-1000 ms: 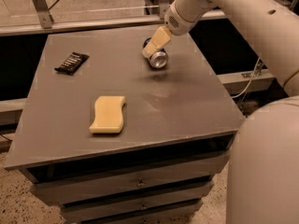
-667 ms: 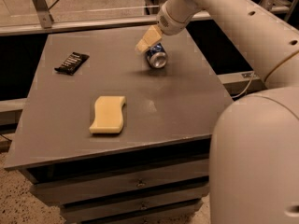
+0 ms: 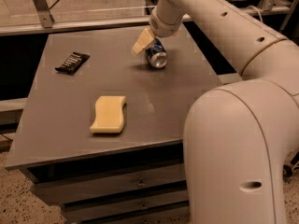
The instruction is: Place pepsi can upright
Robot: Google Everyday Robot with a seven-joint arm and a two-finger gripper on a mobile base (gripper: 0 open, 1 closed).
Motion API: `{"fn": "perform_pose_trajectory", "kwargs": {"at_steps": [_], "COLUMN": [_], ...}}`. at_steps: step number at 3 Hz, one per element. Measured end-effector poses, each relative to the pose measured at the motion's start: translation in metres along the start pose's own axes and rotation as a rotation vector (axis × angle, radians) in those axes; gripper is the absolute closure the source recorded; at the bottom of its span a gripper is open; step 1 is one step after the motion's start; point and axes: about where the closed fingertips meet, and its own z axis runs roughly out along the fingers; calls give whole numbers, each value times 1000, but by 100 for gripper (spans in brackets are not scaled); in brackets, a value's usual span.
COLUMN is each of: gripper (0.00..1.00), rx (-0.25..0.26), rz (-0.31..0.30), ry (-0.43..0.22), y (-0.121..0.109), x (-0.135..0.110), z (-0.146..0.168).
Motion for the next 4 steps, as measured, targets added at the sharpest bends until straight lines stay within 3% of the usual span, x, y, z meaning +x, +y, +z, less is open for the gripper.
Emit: {"fn": "perform_pose_trajectory", "kwargs": {"at_steps": [1, 2, 3, 4], "gripper": [0, 17, 40, 64], "rx": [62, 106, 142, 171], "rz": [49, 80, 72, 22], "ry": [60, 111, 138, 143], "y": [-16, -24, -26, -21], "x": [9, 17, 14, 6], "z": [12, 20, 21, 16]}}
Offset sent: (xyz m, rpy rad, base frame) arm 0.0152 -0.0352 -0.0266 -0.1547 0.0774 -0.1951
